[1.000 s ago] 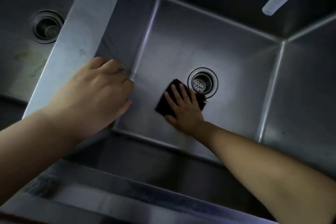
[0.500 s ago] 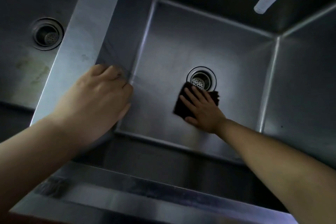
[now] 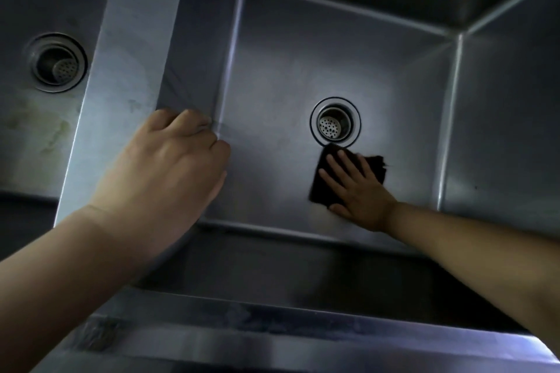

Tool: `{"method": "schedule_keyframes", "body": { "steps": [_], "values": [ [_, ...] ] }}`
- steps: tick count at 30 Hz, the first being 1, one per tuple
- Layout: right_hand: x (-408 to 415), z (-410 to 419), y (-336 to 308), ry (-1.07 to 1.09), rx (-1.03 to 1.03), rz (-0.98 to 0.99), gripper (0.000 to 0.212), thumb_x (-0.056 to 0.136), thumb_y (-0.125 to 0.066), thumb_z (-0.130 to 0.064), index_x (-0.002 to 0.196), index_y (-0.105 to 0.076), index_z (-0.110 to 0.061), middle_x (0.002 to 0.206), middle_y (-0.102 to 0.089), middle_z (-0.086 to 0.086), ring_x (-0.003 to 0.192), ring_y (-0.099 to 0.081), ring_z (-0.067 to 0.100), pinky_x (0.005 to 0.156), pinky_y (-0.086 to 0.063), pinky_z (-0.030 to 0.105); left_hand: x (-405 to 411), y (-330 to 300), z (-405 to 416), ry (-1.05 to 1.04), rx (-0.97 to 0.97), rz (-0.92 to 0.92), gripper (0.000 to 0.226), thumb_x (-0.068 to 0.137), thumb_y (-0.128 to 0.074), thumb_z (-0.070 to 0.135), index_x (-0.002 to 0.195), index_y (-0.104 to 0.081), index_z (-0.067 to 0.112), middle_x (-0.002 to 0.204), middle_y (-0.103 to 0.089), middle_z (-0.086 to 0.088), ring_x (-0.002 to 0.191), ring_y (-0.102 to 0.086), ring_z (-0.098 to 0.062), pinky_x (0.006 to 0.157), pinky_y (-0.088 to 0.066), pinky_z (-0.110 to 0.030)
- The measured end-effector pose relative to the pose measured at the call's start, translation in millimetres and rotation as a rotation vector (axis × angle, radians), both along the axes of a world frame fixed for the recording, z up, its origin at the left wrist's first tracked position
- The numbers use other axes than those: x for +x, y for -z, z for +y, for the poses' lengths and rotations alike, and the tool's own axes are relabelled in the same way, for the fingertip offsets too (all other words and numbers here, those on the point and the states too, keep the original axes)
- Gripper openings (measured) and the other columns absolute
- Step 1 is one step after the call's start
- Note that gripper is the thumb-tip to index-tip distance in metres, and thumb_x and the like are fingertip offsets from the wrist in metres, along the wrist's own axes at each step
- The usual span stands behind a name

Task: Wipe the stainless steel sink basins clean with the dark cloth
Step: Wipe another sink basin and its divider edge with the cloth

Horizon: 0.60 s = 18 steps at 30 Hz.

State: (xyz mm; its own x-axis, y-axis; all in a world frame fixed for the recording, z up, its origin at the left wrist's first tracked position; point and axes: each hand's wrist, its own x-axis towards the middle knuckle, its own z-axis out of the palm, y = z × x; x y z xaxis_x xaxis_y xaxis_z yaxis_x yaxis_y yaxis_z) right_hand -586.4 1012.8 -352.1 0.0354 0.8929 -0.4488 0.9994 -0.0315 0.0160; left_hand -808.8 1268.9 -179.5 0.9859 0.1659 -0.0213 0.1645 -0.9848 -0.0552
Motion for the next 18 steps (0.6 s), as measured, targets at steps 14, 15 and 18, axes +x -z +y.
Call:
{"method": "schedule_keyframes", "body": {
  "steps": [14,15,18],
  "values": [
    [-126.4,119.0,27.0,-0.375,0.019,0.195,0.064,0.096,-0.032,-0.048,0.150,-0.003,-0.030,0.159,0.002,0.008,0.144,0.010,0.033,0.111,0.013,0.057,1.6,0.8,-3.5,0.008,0.110,0.152,0.009,0.077,-0.062,0.011,0.069,-0.059,0.013,0.071,-0.062,-0.010,0.089,-0.059,-0.033,0.075,-0.042,-0.042],
    [-120.9,115.4,24.6,-0.417,0.008,0.199,0.063,0.097,-0.032,-0.047,0.150,-0.004,-0.029,0.159,0.001,0.007,0.144,0.010,0.032,0.111,0.013,0.056,2.2,-0.4,-4.2,0.006,0.116,0.171,0.009,0.077,-0.062,0.010,0.069,-0.059,0.013,0.070,-0.062,-0.010,0.087,-0.059,-0.033,0.074,-0.042,-0.042],
    [-98.0,87.0,16.9,-0.455,-0.027,0.214,0.061,0.098,-0.033,-0.044,0.150,-0.007,-0.026,0.159,-0.003,0.006,0.143,0.013,0.029,0.110,0.019,0.053,1.6,-3.0,-6.1,0.028,0.115,0.185,0.010,0.074,-0.066,0.009,0.068,-0.059,0.012,0.069,-0.061,-0.011,0.084,-0.057,-0.034,0.071,-0.042,-0.042]
  ]
}}
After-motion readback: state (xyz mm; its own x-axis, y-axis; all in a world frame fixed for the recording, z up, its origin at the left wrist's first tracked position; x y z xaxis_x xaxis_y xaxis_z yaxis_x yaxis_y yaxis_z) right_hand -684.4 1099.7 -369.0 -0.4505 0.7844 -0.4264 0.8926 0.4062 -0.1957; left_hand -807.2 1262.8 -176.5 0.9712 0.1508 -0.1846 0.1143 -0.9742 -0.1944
